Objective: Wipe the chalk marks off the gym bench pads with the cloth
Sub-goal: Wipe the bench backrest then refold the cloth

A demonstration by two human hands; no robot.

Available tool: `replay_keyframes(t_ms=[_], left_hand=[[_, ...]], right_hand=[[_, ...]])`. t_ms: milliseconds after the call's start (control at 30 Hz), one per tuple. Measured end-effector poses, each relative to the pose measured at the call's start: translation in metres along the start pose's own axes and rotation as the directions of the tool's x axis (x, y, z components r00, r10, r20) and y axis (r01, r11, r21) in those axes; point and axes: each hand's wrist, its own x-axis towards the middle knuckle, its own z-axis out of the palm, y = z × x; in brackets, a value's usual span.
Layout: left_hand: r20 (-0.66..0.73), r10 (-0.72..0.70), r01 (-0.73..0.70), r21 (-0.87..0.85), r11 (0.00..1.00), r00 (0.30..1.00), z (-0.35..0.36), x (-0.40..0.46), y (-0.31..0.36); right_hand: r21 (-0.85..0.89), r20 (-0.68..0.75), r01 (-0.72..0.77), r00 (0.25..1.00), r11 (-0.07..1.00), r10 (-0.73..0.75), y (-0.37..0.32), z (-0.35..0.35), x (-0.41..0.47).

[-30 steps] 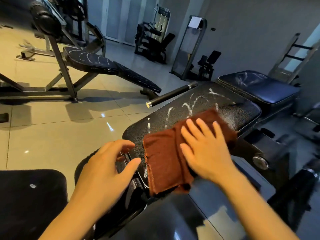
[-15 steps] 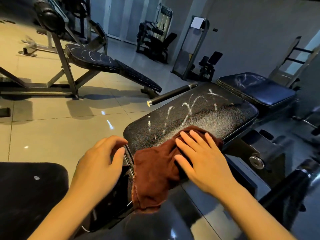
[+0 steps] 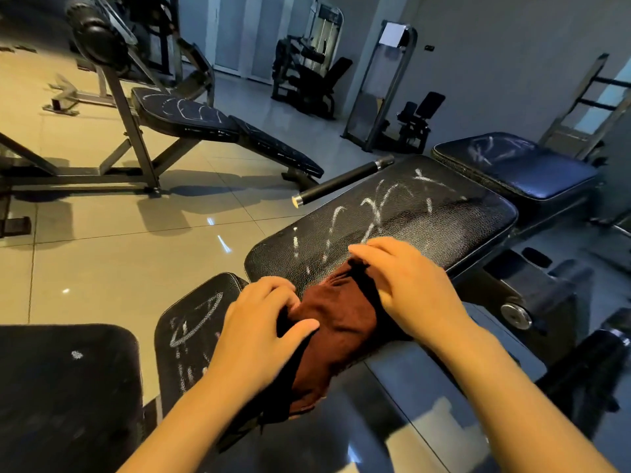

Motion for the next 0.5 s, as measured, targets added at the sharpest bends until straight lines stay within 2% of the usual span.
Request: replay_keyframes(t_ms=[67,100,133,200,233,300,367,400,433,500], left_hand=[[0.001,0.039,-0.039,-0.025,0.999,0.999,-0.006,0.0,0.005],[0.024,0.048,-0.047,-0.027,0.999,0.999,-0.011,-0.003,0.008],[0.041,0.063,-0.062,-0.01,0.998,0.997,-0.017,-0.007,0.009],[0.031,0.107,-0.108,0.032,0.994,0.994,-0.033,-0.016,0.012],[0.02,0.125,-0.125,0.04,0.991,0.992,-0.042,-0.02,0.014],[-0.017,0.147,-0.147,0.006,0.989,0.989,-0.058,-0.023,0.022],[-0.008,0.202,-0.202,-0.001,0.979,0.979,-0.071,-0.021,0.038],[0.019,0.254,-0.254,0.036,0.966,0.967,-0.075,-0.02,0.048],[0.046,0.307,-0.31,0.087,0.947,0.951,-0.077,-0.019,0.058],[0.078,0.376,-0.383,0.168,0.908,0.924,-0.081,-0.018,0.078]], right_hand=[[-0.053,0.147,-0.044,0.988,0.998,0.052,0.002,-0.002,0.015],[-0.041,0.165,-0.064,0.984,0.997,0.07,0.003,-0.004,0.017],[0.009,0.14,-0.091,0.986,0.996,0.089,0.003,-0.008,0.015],[0.241,0.035,-0.161,0.987,0.957,0.157,0.007,-0.023,0.0],[0.396,0.028,-0.196,0.979,0.897,0.202,0.009,-0.032,-0.011],[0.683,0.147,-0.271,0.961,0.678,0.235,0.012,-0.049,-0.037],[0.821,0.276,-0.343,0.938,0.456,0.209,0.013,-0.055,-0.063],[0.843,0.312,-0.369,0.928,0.393,0.202,0.014,-0.056,-0.074],[0.845,0.333,-0.384,0.922,0.371,0.197,0.015,-0.056,-0.084],[0.803,0.359,-0.416,0.909,0.427,0.211,0.016,-0.058,-0.099]])
